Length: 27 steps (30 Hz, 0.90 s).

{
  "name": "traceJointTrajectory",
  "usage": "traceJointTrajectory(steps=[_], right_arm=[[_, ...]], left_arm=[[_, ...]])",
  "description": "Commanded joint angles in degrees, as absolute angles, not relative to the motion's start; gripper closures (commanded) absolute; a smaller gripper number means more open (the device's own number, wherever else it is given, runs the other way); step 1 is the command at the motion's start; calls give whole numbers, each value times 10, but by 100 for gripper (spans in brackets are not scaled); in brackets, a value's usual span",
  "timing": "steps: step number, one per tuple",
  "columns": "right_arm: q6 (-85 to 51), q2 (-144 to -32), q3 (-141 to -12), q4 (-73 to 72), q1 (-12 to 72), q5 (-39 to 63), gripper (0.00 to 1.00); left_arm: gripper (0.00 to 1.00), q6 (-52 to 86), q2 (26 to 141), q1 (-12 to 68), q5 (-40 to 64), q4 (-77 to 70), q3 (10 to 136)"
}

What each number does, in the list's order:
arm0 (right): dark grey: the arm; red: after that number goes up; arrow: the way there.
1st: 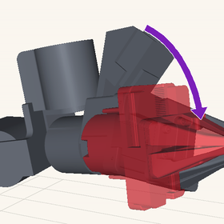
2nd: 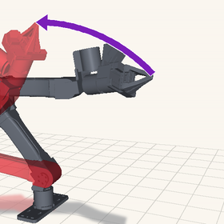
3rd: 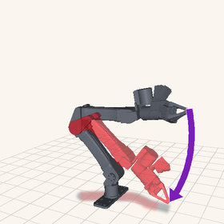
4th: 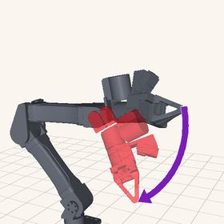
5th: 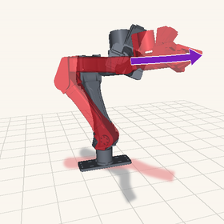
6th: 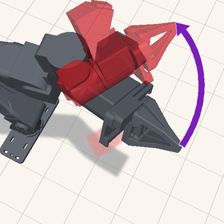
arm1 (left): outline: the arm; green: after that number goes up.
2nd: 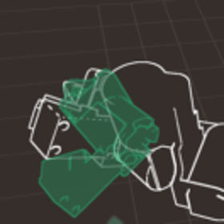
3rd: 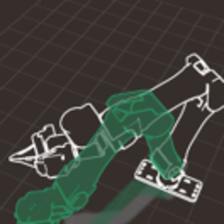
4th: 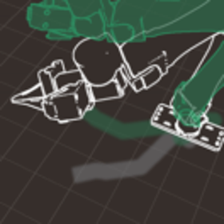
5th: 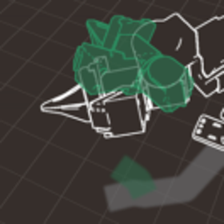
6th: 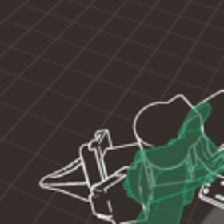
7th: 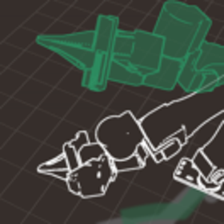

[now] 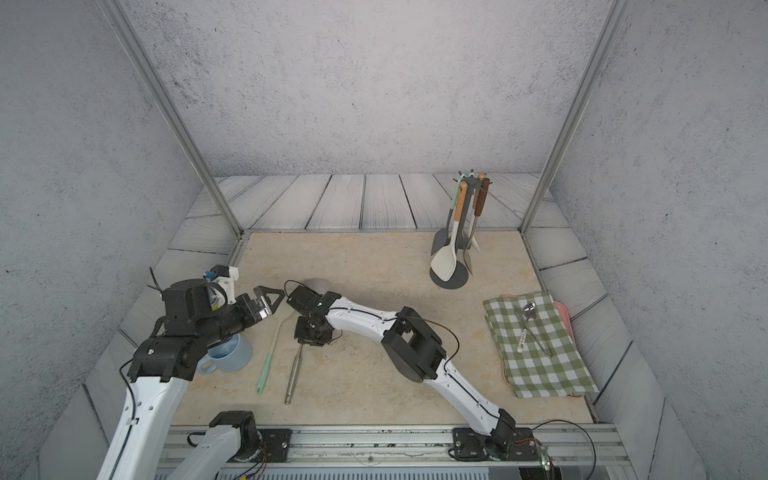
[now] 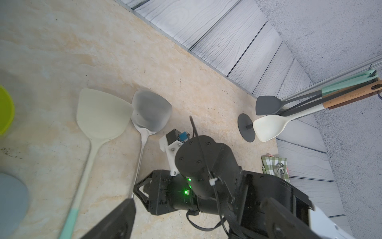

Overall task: Take the spatula off the kitchen utensil rack
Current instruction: Place the spatula at the center of the board, then take off the spatula from the rack.

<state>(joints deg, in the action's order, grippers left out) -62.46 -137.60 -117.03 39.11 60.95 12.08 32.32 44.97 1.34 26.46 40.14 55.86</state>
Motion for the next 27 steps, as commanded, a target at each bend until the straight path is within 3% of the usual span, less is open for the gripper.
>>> traceJointTrajectory(steps=[1, 8, 15, 17, 21, 27], right_arm=[[-592, -1294, -1130, 390, 612, 64, 68], [-537, -1135, -983, 382, 612, -7, 59], [-463, -1016, -889, 430, 610, -67, 26], [-428, -999, -871, 443, 611, -74, 21], [-370, -969, -815, 441, 610, -102, 16], [-348, -885, -631, 293, 610, -148, 14]], left_arm=[[1, 314, 436, 7, 290, 400, 584], [1, 335, 417, 8, 331, 387, 602], [1, 353, 416, 7, 351, 350, 566], [1, 363, 417, 8, 358, 332, 548], [1, 388, 423, 15, 364, 286, 505], [1, 426, 441, 73, 321, 200, 435]])
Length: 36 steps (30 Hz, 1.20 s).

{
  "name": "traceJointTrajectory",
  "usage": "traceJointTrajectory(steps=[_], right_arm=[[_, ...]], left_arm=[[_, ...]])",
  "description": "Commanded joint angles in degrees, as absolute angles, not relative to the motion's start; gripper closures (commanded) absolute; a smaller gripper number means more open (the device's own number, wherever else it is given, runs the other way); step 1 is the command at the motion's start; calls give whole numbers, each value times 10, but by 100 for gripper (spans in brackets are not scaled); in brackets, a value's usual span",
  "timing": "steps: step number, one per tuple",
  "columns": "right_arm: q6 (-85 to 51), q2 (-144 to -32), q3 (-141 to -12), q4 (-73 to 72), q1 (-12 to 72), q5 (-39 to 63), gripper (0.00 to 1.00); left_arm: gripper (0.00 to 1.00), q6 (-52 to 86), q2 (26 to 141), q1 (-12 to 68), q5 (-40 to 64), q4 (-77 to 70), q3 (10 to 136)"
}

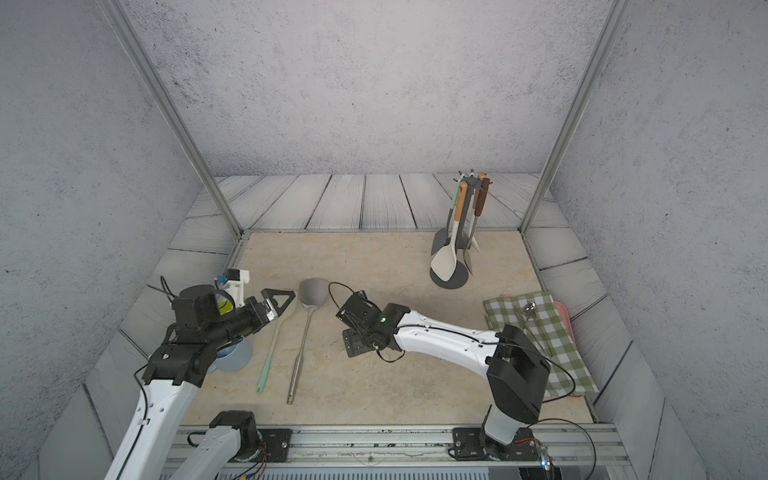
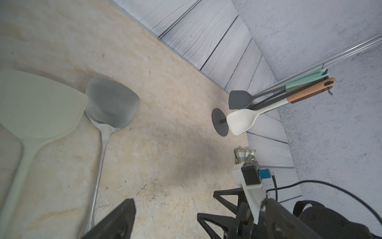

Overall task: Take the spatula off the kitchen utensil rack
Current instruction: Take off the spatula from the rack.

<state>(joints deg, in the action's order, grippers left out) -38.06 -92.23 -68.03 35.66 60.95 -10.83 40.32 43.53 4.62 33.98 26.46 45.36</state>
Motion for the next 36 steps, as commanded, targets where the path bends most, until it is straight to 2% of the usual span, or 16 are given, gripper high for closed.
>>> traceJointTrajectory(steps=[1, 7, 14, 17, 21, 26, 36], right_arm=[[-341, -870, -604, 270, 610, -153, 13], [-273, -814, -503, 181, 608, -179, 8], [-232, -765, -473, 175, 592, -227, 9], [-215, -712, -434, 154, 572, -203, 5], [-215, -649, -407, 151, 517, -172, 1], [-240, -610, -405, 145, 403, -108, 1], [-229, -657, -495, 88, 291, -152, 1]], left_arm=[[1, 429, 450, 91, 305, 187, 429], [1, 435, 518, 213, 238, 108, 416], [1, 417, 608, 285, 206, -27, 367], [1, 383, 637, 319, 174, -46, 365], [0, 307, 649, 351, 148, -28, 380], [1, 272, 623, 380, 109, -57, 336], [1, 256, 631, 385, 113, -61, 340]])
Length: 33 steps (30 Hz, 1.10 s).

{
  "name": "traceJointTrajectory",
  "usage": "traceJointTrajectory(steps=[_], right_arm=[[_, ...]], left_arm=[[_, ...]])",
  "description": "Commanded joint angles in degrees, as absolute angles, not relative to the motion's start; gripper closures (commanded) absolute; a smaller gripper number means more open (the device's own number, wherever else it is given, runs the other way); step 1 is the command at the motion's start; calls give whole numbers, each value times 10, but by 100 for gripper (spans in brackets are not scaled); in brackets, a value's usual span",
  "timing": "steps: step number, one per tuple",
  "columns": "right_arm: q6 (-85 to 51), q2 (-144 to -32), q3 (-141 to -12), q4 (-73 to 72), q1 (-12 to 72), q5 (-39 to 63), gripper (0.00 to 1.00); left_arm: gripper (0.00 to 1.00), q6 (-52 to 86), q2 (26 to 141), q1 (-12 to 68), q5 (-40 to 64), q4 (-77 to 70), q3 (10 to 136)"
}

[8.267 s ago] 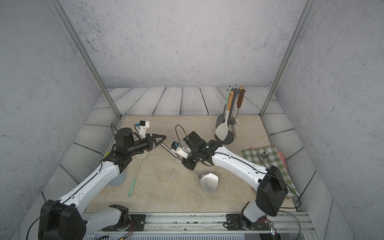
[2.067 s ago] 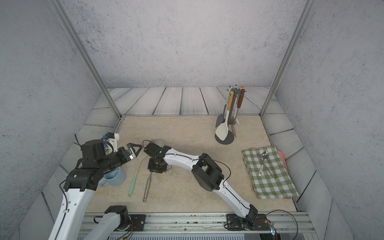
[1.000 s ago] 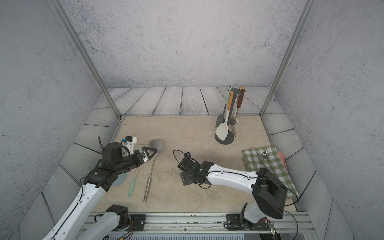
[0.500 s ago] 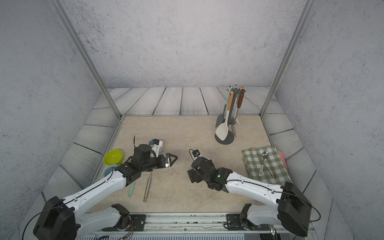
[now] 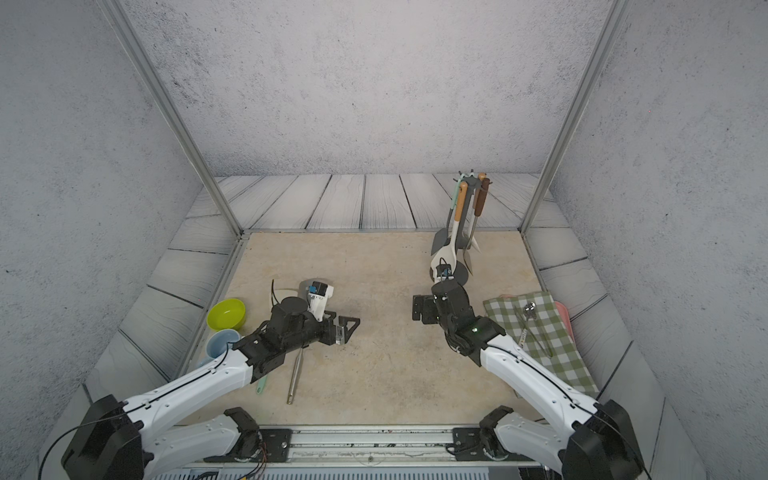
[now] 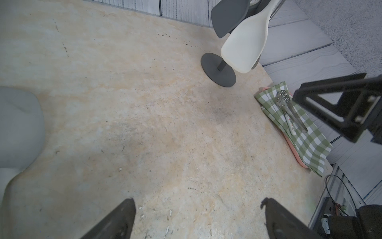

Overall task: Take the spatula off the kitchen utensil rack
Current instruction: Take off the spatula from the rack.

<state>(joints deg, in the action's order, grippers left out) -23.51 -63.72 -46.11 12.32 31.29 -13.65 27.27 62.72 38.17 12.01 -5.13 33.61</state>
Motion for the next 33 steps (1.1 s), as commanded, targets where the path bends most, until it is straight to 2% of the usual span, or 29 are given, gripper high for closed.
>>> traceJointTrajectory(steps=[1, 9, 15, 18, 23, 33], right_arm=[[-227, -665, -505, 81, 280, -150, 1], [-194, -738, -565, -24, 182, -67, 7], [-207, -792, -620, -27, 95, 33, 23], [-189, -818, -640, -38, 75, 73, 27], [-168, -854, -652, -85, 49, 157, 38], [-124, -922, -710, -87, 43, 151, 48]], left_arm=[[1, 257, 634, 385, 115, -59, 341], [1, 258, 638, 385, 128, -56, 347], [1, 255, 628, 385, 125, -54, 345], [1, 256, 630, 385, 130, -58, 344], [1, 256, 634, 385, 133, -61, 345], [1, 255, 644, 385, 138, -65, 345]])
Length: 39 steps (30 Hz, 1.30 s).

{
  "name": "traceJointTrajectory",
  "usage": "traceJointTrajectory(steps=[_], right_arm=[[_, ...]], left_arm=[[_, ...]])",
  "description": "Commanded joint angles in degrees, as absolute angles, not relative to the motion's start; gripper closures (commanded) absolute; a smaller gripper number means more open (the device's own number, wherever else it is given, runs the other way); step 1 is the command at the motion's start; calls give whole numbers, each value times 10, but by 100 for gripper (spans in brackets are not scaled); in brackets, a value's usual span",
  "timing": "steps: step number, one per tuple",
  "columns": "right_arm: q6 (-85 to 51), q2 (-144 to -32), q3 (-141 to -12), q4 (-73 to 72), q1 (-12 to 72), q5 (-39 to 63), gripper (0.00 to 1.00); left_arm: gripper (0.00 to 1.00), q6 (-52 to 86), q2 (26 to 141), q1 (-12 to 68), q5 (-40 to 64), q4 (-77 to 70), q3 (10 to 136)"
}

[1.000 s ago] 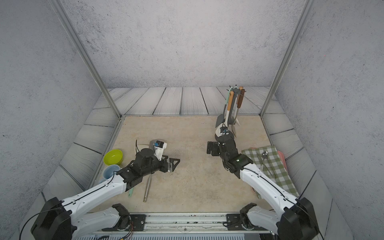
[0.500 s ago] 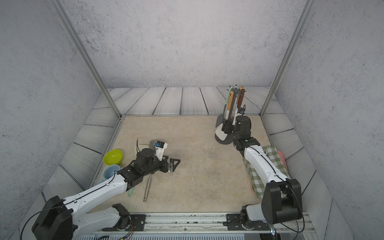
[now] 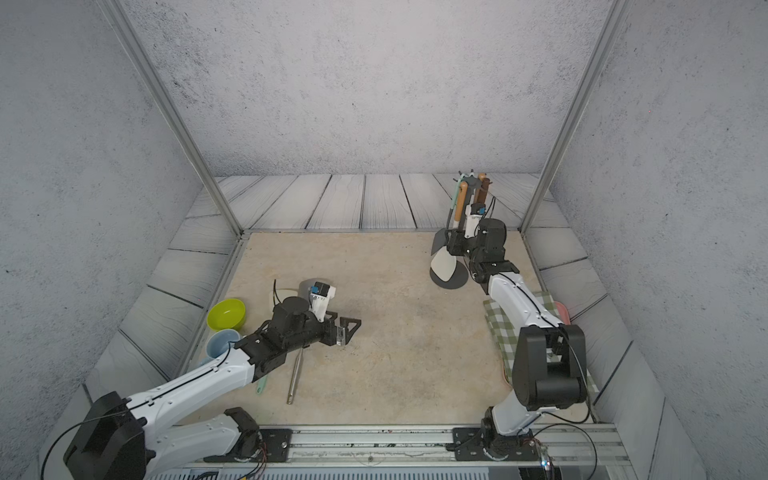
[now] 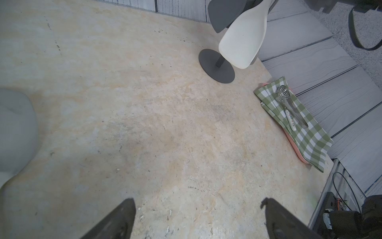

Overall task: Take the spatula off the kitchen utensil rack
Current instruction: Take off the spatula from the rack.

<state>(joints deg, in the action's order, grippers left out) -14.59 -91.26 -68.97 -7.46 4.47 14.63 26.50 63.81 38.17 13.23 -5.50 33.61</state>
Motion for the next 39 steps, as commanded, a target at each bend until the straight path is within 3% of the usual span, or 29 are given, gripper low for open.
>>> traceJointTrajectory(steps=[1, 18, 25, 39], right_arm=[[-120, -925, -712, -90, 42, 149, 48], [-98, -944, -696, -168, 40, 103, 52], [-117, -910, -660, -222, 40, 174, 53], [-127, -875, -645, -218, 40, 219, 57]], left_arm=[[1, 256, 646, 385, 139, -66, 346], [1, 254, 662, 385, 143, -70, 350], [1, 254, 672, 385, 147, -72, 352], [1, 257, 682, 385, 153, -78, 354]])
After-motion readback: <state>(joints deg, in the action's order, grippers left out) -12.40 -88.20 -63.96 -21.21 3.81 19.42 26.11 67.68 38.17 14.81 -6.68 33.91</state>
